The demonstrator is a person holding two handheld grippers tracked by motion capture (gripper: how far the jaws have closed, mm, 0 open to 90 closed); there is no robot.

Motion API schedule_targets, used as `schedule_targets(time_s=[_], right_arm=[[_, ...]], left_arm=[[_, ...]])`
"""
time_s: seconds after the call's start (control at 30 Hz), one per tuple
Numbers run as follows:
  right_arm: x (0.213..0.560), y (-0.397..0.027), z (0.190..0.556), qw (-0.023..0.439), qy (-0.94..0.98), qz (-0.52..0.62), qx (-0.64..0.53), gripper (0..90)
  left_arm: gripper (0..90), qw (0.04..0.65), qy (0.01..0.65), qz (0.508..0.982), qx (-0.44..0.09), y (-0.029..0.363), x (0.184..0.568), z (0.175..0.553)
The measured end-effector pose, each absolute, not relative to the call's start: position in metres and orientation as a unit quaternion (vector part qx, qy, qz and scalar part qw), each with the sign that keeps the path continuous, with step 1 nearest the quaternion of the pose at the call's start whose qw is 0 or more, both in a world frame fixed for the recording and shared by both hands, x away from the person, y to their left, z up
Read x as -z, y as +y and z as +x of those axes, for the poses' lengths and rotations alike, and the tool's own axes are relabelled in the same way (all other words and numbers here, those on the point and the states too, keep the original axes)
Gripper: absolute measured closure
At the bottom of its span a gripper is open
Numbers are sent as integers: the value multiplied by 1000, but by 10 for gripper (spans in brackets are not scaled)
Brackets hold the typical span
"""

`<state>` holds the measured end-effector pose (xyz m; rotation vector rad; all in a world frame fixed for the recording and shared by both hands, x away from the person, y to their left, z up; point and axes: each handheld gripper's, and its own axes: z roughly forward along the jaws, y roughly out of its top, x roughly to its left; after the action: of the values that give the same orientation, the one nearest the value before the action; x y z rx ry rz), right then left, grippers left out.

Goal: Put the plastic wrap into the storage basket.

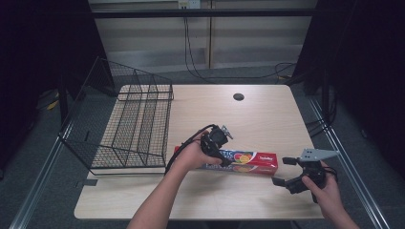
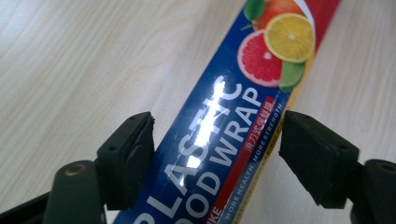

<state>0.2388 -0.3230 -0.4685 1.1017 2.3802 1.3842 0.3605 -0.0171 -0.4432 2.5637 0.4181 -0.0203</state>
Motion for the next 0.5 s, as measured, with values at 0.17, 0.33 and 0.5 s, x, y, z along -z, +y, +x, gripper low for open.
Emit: schedule_targets(time_s=[0.17,0.33,0.5], right_arm=[[468,-323,239,87,799,370,-466,23],[469,-323,239,86,800,370,-464,23],[469,-324,239,86,799,371,-465,24]], left_arm=[[269,274,147,951,7,-14,445,360],[218,255,137,957,6,-18,452,360],[236,245,143,959,13,-22,454,361]])
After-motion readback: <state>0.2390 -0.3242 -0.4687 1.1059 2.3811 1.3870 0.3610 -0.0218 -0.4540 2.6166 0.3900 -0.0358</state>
